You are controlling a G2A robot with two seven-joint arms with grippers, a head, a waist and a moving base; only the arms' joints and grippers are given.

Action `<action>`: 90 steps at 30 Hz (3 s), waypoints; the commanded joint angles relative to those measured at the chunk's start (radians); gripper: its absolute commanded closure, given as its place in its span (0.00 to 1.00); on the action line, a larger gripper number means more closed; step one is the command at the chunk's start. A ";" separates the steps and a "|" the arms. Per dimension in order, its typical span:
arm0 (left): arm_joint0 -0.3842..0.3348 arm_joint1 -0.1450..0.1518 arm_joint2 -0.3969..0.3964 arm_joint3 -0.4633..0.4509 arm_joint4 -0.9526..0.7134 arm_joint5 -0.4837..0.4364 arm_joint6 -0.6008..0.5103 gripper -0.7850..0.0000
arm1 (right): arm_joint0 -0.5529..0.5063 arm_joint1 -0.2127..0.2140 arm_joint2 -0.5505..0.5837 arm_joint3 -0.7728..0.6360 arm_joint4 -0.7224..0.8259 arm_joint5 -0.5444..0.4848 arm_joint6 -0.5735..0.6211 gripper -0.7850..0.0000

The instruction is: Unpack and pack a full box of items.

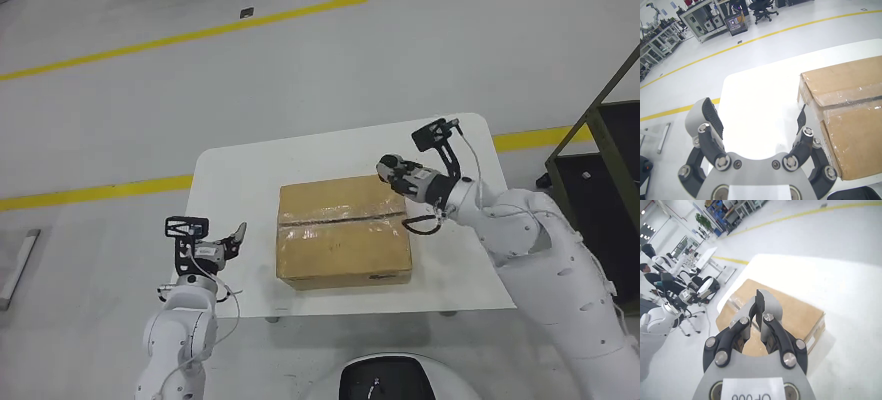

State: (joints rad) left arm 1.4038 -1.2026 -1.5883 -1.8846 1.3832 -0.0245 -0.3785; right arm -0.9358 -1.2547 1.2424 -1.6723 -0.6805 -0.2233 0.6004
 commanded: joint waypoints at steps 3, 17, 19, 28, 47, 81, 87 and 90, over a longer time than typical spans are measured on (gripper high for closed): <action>0.001 -0.001 -0.021 0.008 -0.030 0.015 -0.010 0.00 | -0.010 -0.005 -0.098 -0.009 -0.326 0.002 -0.163 1.00; 0.019 -0.002 -0.059 -0.007 -0.034 0.071 0.011 0.00 | -0.006 -0.011 -0.158 0.026 -0.426 -0.012 -0.212 1.00; 0.019 -0.002 -0.059 -0.007 -0.034 0.071 0.011 0.00 | 0.014 -0.015 -0.189 0.039 -0.436 -0.050 -0.208 1.00; 0.019 -0.002 -0.059 -0.007 -0.034 0.071 0.011 0.00 | 0.225 -0.102 -0.463 0.303 -0.451 -0.113 -0.338 1.00; -0.003 -0.010 -0.067 0.038 -0.022 0.154 0.033 0.00 | 0.394 -0.262 -0.673 0.709 -0.400 -0.129 -0.445 1.00; -0.016 -0.020 0.013 0.026 0.007 0.081 0.019 0.00 | -0.138 -0.056 -0.111 0.079 -0.573 -0.104 -0.192 1.00; -0.013 -0.021 0.021 0.018 0.011 0.069 0.017 0.00 | -0.221 -0.037 -0.026 0.008 -0.577 -0.095 -0.172 1.00; -0.013 -0.022 0.022 0.016 0.009 0.066 0.017 0.00 | -0.259 -0.030 0.017 -0.038 -0.574 -0.080 -0.169 1.00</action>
State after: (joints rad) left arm 1.3909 -1.2243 -1.5663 -1.8684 1.3937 0.0422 -0.3612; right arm -1.1843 -1.2864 1.2465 -1.6973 -1.2568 -0.3080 0.4319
